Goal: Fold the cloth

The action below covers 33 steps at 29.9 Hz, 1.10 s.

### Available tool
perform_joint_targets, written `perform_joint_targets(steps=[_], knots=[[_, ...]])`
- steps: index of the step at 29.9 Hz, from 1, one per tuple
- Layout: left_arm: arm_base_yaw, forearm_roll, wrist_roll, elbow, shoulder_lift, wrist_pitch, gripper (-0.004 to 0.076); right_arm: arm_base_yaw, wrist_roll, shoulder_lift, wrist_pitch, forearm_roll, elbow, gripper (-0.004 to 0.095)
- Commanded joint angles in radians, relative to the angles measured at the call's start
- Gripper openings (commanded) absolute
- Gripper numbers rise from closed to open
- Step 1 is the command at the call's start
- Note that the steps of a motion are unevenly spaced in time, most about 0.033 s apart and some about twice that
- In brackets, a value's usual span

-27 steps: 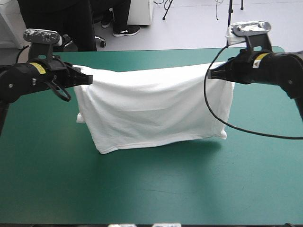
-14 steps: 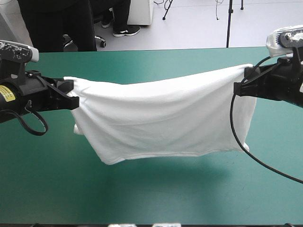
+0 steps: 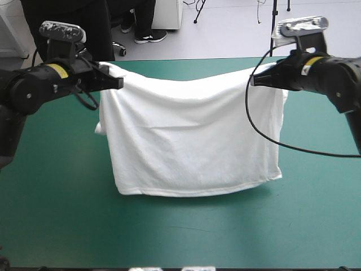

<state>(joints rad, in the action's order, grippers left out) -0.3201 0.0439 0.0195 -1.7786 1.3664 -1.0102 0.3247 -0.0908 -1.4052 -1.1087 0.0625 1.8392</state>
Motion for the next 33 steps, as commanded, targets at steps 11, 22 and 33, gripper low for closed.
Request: perform_joint_targets(steps=[11, 22, 33], knots=[[-0.007, -0.004, 0.005, -0.3, 0.226, 0.14, -0.0009, -0.099, 0.026, -0.247, 0.098, -0.088, 0.279, -0.0018], [-0.007, -0.003, 0.005, -0.023, 0.211, -0.059, -0.0009, -0.162, 0.125, -0.255, -0.085, -0.217, 0.067, -0.0017], [-0.007, 0.059, 0.026, 0.392, 0.118, -0.109, -0.0009, -0.162, 0.174, -0.173, -0.123, -0.303, -0.287, -0.0017]])
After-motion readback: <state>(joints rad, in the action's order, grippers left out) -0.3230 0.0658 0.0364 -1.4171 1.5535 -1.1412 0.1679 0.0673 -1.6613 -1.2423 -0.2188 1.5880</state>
